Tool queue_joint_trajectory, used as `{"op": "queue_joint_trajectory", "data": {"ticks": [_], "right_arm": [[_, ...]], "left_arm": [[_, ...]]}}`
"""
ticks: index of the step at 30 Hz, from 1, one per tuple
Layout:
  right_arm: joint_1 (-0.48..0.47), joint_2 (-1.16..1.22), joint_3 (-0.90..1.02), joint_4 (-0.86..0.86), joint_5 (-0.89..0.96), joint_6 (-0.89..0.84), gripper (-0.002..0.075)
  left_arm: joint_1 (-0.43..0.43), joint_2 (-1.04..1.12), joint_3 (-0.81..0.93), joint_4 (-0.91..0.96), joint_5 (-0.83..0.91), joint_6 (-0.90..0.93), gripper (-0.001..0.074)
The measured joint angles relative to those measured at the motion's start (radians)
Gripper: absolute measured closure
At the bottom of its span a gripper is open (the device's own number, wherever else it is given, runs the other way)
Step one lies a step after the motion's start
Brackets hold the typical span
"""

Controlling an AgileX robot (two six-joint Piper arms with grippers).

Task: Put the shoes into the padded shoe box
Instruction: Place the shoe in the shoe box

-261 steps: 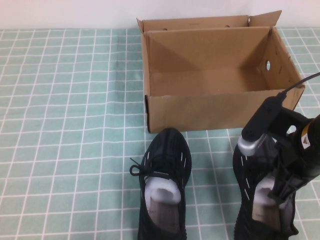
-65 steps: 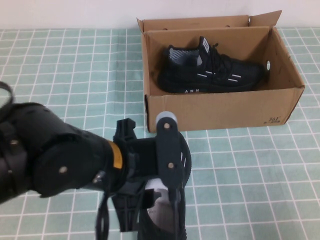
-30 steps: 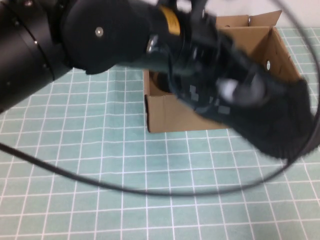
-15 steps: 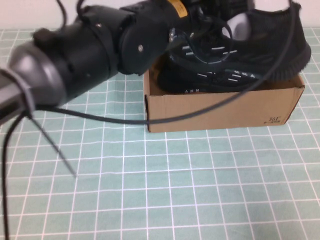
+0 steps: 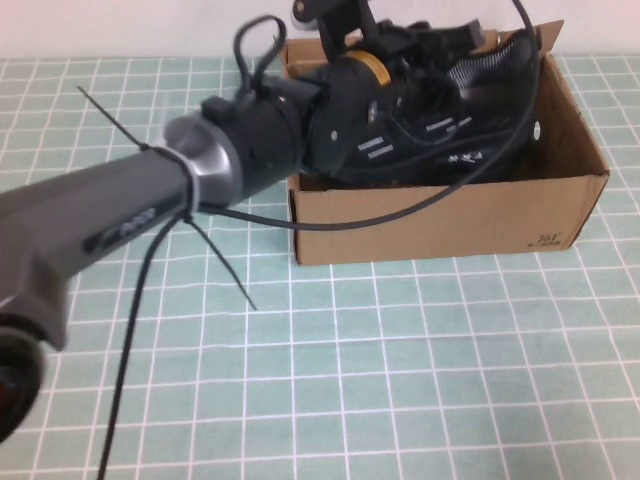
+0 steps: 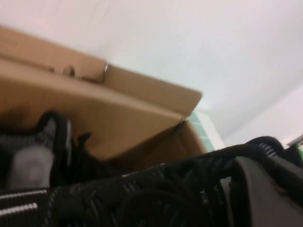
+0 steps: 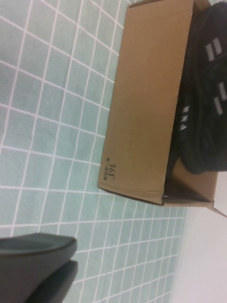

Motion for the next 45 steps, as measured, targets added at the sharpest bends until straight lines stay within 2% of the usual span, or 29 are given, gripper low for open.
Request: {"op": "queue_joint_trajectory", "data": {"ticks": [12,23,39,42,45], "right_arm": [[0.0,0.0,0.0,0.0,0.0,0.0,0.0732],[0.0,0.0,0.0,0.0,0.0,0.0,0.0732],[0.0,0.0,0.0,0.0,0.0,0.0,0.0732],[0.0,0.0,0.0,0.0,0.0,0.0,0.0733],[0.0,0.0,0.0,0.0,0.0,0.0,0.0732]], "left_arm": [[-0.005,0.045,-0.021,0.012,0.054,-0.051,0.0725],[-0.064,0.047,-0.023,0.015,0.069,-0.052,0.0725],[-0.066,0.047,-0.023,0.021,0.192,-0.009,0.0724],[-0.066,0.047,-0.023,0.038,0.224,0.073,0.0698],[-0.066,0.036,-0.023,0.045,0.269,0.19,0.0603]]}}
